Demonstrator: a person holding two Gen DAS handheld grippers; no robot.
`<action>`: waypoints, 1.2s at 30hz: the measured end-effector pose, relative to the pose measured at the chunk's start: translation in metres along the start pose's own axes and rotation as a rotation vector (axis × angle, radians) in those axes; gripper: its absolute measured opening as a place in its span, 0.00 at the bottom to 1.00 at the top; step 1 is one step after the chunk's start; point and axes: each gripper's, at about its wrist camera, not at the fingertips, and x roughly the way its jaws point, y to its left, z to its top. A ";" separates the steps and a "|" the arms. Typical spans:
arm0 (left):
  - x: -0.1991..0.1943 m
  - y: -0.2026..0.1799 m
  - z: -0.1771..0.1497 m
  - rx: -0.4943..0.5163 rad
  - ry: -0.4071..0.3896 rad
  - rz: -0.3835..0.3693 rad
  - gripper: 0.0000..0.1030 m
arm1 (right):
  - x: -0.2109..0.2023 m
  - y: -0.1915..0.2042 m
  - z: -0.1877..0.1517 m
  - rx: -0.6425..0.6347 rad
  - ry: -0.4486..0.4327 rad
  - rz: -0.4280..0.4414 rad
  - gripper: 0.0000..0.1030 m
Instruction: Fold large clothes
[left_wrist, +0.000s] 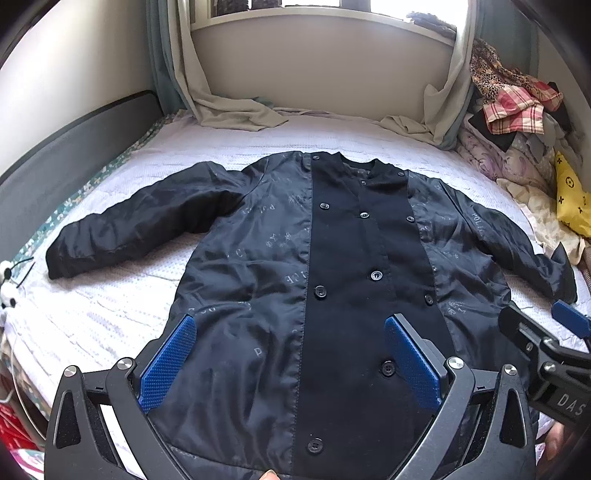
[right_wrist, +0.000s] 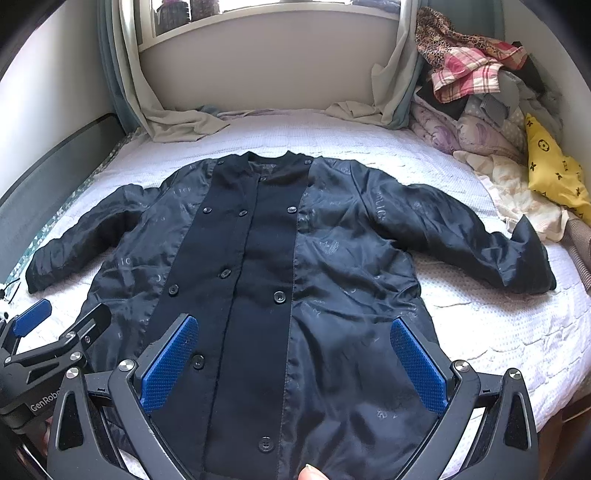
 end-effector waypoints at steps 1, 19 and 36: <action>0.000 0.000 0.000 0.000 0.001 0.000 1.00 | 0.000 0.000 -0.001 -0.002 0.003 0.000 1.00; 0.001 0.001 0.001 0.001 0.000 0.002 1.00 | 0.002 0.001 -0.001 -0.007 0.005 -0.004 1.00; 0.000 0.005 -0.001 -0.015 0.008 -0.012 1.00 | 0.001 0.001 -0.001 -0.007 0.004 -0.005 1.00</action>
